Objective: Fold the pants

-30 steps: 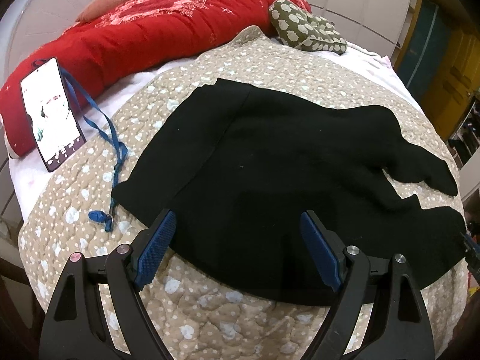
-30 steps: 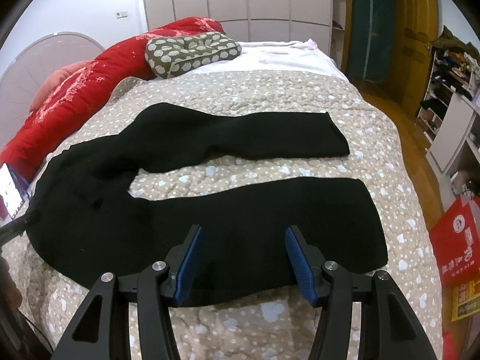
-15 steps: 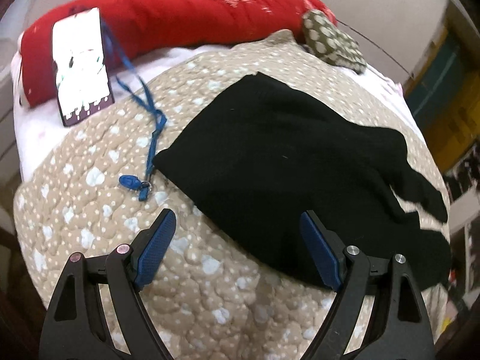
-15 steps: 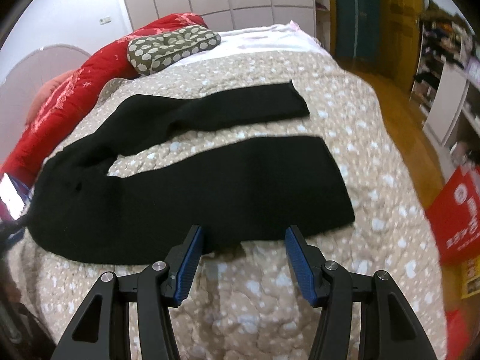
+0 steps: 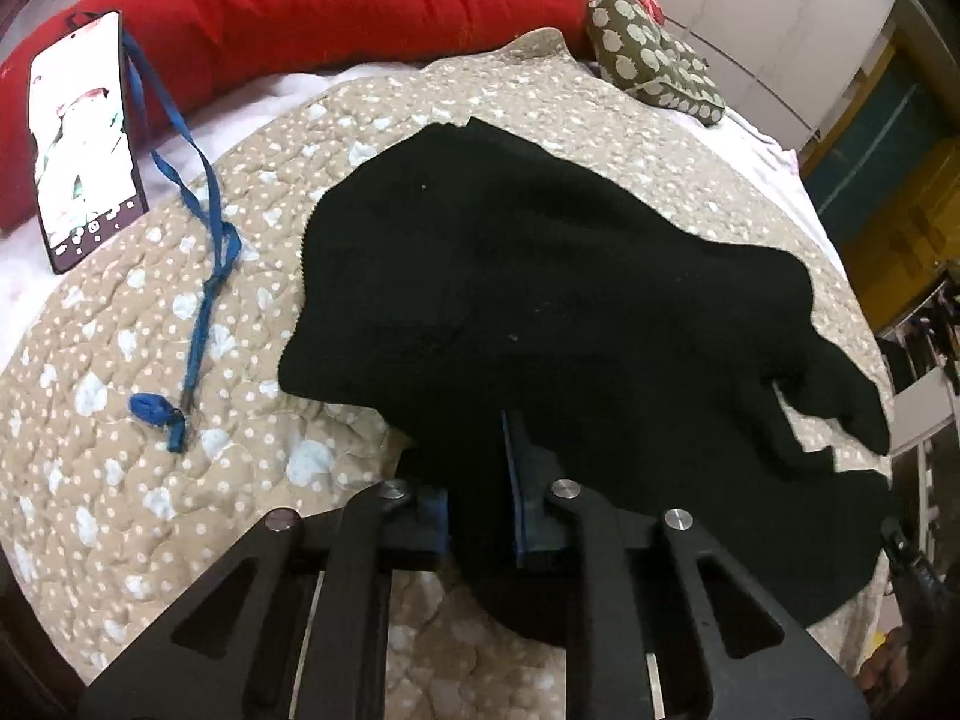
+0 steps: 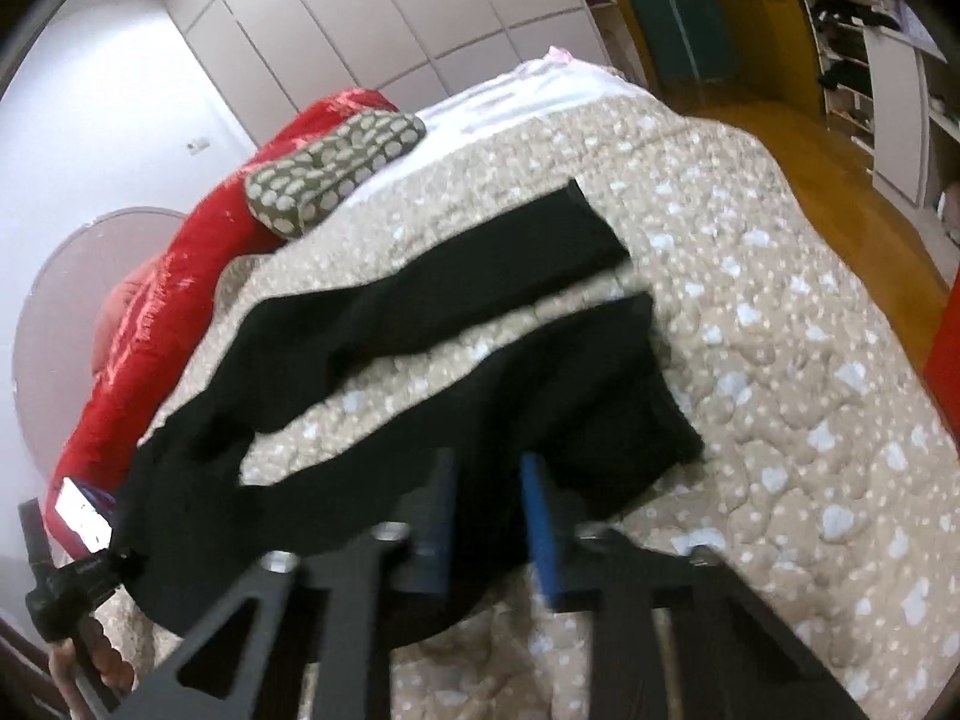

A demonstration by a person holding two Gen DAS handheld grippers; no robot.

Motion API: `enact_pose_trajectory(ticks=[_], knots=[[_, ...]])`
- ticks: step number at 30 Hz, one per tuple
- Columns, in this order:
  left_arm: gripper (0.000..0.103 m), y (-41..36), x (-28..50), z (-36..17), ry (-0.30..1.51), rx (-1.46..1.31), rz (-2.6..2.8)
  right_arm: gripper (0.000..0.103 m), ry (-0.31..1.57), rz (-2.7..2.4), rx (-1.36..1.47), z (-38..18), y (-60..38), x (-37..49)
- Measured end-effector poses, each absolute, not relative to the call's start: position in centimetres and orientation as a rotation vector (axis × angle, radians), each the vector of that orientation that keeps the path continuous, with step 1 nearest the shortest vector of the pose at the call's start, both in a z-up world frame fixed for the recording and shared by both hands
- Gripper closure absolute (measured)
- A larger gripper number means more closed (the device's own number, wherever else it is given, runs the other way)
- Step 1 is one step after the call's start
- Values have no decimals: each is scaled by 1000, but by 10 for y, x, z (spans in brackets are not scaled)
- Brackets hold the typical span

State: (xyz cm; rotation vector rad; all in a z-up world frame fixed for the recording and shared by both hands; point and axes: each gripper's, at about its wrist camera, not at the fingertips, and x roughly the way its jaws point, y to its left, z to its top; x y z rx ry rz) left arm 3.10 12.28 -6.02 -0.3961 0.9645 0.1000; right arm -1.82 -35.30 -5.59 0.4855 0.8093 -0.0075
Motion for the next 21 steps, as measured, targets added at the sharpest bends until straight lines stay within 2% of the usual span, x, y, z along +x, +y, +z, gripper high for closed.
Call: enact_pose_trajectory(ticks=[5, 9, 12, 15, 18, 20, 21], knots=[[91, 123, 13, -38, 947, -393, 54, 100, 748, -6, 390, -12, -350, -59], [91, 123, -3, -32, 948, -373, 47, 100, 763, -70, 376, 4, -361, -93], [91, 125, -3, -43, 969, -355, 69, 100, 790, -164, 325, -1, -373, -103], [91, 125, 1, -56, 996, -356, 95, 99, 821, -167, 422, -20, -392, -96], [91, 124, 2, -58, 994, -341, 104, 89, 890, -201, 530, -51, -403, -78], [91, 125, 5, -58, 1003, -343, 103, 69, 895, -167, 593, -65, -405, -73], [91, 126, 5, -59, 1008, -349, 102, 64, 867, -156, 620, -67, -405, -72]])
